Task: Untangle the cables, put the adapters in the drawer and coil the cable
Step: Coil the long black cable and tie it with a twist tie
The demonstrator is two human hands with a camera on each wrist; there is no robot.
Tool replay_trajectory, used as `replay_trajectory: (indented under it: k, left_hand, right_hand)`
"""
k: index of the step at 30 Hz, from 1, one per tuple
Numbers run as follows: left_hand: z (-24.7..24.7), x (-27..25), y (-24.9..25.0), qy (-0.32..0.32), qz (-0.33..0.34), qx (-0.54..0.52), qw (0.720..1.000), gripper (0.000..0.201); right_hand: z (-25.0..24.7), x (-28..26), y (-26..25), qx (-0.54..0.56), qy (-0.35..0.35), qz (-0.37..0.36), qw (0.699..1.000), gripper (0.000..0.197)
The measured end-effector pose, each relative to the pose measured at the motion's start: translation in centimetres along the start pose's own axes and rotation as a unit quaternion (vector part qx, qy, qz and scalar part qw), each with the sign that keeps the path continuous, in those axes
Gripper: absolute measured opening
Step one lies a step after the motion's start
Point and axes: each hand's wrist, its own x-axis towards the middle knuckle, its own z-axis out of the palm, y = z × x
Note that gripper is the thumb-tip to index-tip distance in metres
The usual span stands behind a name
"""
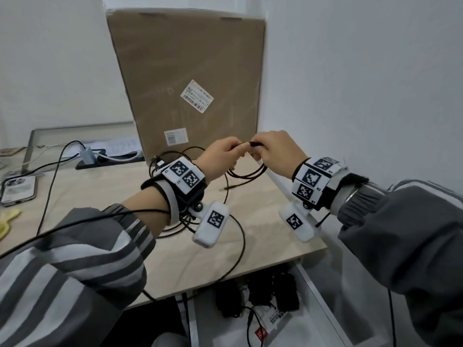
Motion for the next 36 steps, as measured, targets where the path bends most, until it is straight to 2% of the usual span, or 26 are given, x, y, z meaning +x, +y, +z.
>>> replay_trajectory:
  k: [3,6,10,14,20,24,29,32,35,36]
  left_hand:
    - [-0.3,-0.3,-0.4,-0.009,0.000,0.021,1.000,0.027]
    - [-0.4,-0.5,-0.9,-0.033,-0.037,0.017,0.999,0.026]
    - [-0.5,-1.0,-1.3,-0.052,-0.075,-0.004,0.996,0.038]
    - [-0.9,-1.1,-0.8,-0.099,-0.105,-0.045,0.989,0.037]
    - [-1.6,-1.0,-0.4,-0.165,-0.155,0.055,0.973,0.037]
    - [-1.9,-0.7,-0.6,-0.158,-0.190,0.037,0.968,0.032]
    - [-1.9,-0.5,-0.7,-0.179,-0.208,0.051,0.960,0.035]
    - [-1.9,-0.3,-1.1,-0.170,-0.217,0.022,0.961,0.028]
    - [-2.2,-0.2,-1.8,-0.171,-0.186,-0.008,0.967,0.014]
    - [-2.5,-0.2,-2.1,-0.181,-0.170,-0.011,0.969,0.018]
  right_hand:
    - [1.0,-0.4,0.4,0.085,0.038,0.044,0.995,0.020]
    - [1.2,-0.6,0.6,0.140,0.050,0.080,0.986,0.018]
    - [0.6,-0.3,0.5,0.146,0.043,0.068,0.986,0.017]
    - [0.5,-0.2,0.5,0.168,0.061,0.075,0.981,0.017]
    - [1.2,-0.4,0.6,0.162,0.065,0.066,0.982,0.019]
    - [1.4,-0.6,0.6,0.160,0.066,0.053,0.984,0.019]
    - [1.6,-0.7,0.6,0.160,0.072,0.048,0.983,0.017]
    - [1.9,-0.8,0.8,0.157,0.072,0.054,0.984,0.017]
    - [1.8,-1.0,1.1,0.144,0.074,0.064,0.985,0.017]
    - [1.7,-1.0,1.2,0.145,0.074,0.067,0.984,0.017]
